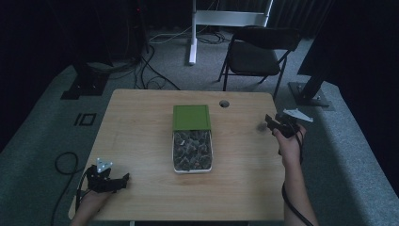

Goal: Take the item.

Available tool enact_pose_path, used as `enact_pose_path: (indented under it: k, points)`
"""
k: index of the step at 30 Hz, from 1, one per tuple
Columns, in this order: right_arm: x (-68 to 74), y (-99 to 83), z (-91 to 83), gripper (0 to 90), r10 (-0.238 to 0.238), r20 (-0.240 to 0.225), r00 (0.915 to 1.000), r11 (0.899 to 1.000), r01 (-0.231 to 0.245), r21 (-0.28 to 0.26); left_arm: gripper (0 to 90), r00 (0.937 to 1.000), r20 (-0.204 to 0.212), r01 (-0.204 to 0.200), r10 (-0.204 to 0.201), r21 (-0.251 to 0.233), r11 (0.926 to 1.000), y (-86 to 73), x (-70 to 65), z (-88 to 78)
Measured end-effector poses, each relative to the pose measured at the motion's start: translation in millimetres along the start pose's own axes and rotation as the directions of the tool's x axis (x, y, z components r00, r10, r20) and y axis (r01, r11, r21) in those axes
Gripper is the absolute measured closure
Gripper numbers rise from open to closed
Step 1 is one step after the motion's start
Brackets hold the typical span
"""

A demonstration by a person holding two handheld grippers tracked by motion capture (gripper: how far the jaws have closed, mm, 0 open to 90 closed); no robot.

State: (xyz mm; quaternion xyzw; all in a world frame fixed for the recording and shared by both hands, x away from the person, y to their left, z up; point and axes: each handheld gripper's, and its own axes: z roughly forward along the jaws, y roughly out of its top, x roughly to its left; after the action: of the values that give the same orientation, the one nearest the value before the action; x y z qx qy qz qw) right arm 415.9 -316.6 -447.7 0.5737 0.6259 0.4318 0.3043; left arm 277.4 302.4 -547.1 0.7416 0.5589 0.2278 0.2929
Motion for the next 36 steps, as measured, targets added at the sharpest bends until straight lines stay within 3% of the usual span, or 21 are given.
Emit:
enact_pose_path:
  k: [26, 36]
  points:
    - [20.5, -31.0, -36.6, 48.4, -0.061, -0.077, 0.9952, 0.998, 0.059, -0.029, 2.2, 1.0, 0.0, 0.0, 0.0, 0.0, 1.0, 0.0, 0.0, 0.0]
    - [15.4, -51.1, -41.7, 46.6, -0.054, -0.069, 0.9961, 0.999, 0.054, -0.01, 2.3, 1.0, 0.0, 0.0, 0.0, 0.0, 1.0, 0.0, 0.1, 0.0]
